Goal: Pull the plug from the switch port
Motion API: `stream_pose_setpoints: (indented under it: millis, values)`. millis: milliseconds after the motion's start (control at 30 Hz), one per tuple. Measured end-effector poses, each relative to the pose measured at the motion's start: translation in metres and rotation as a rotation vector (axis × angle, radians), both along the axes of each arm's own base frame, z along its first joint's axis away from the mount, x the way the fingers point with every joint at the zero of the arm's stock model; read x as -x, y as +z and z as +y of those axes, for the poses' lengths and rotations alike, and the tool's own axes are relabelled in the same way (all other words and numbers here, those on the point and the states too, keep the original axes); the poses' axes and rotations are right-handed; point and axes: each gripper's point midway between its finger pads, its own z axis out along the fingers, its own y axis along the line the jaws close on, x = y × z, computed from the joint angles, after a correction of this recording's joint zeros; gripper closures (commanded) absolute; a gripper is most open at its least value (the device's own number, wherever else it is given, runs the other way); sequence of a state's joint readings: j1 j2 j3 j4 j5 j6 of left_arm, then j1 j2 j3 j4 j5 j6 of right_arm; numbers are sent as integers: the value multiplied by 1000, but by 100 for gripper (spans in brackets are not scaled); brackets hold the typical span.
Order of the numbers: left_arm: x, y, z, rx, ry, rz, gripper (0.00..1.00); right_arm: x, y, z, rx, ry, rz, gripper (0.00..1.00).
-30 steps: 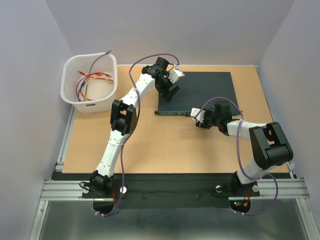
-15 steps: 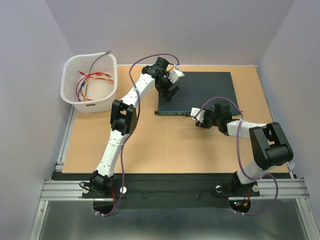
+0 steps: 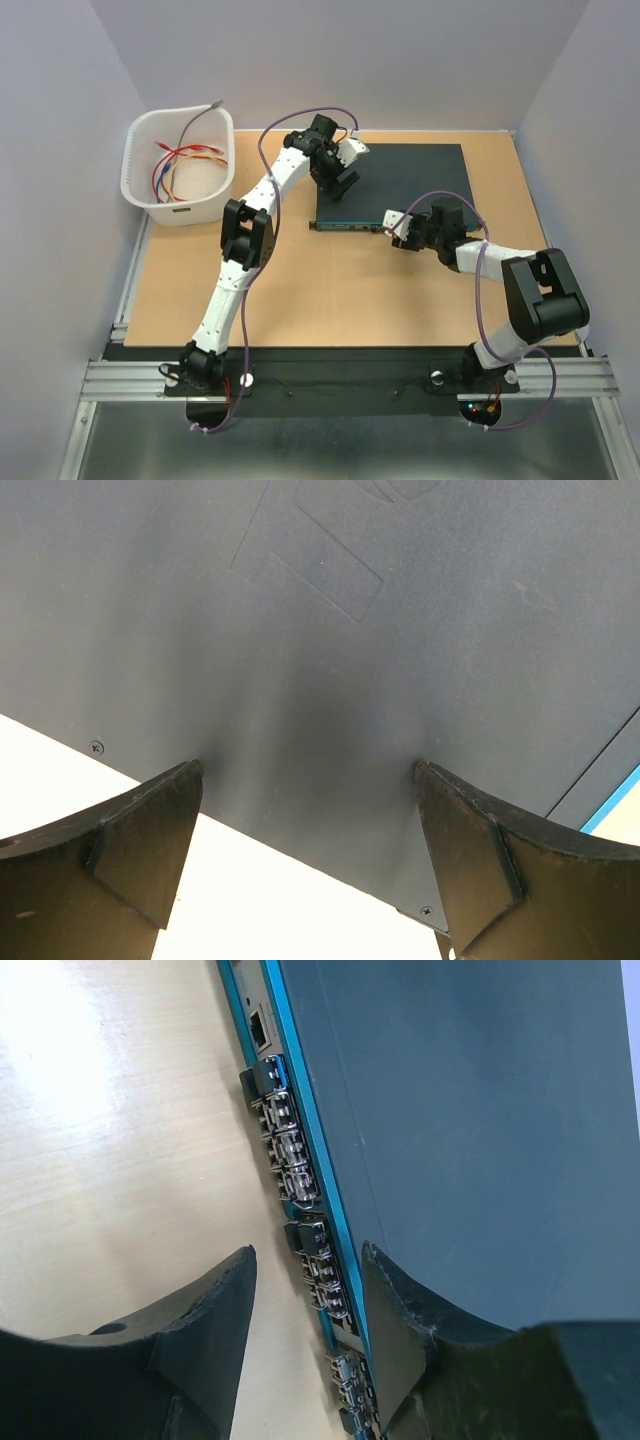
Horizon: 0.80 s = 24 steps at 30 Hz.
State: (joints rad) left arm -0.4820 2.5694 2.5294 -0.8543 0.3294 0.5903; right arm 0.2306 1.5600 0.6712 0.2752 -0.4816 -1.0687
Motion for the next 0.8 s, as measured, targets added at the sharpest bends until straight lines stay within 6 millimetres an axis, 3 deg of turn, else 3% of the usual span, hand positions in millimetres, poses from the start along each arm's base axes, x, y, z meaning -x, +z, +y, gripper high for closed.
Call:
stream_pose_setpoints:
  millis: [300,367,433,533,667,800]
  values:
    - [0,0,0,0,0,0,2,8,-8,0,-65,-54,64,50]
    - [0,0,0,0,0,0,1,9,-6,4,-182,-148,137,44]
    - [0,0,0,0,-1,0,1,5,4,5,-326,-264,173,46]
    - [-1,-1,0,-1,2,-2,1,7,21,-2,-570,-511,246,48]
    - [1,-2,-3,-2,0,-7,1,-2,43,-20,-836,-864,285,43]
    - [2,0,-4,-26,3,-39,1,-11,44,-25,-936,-1069,317,47]
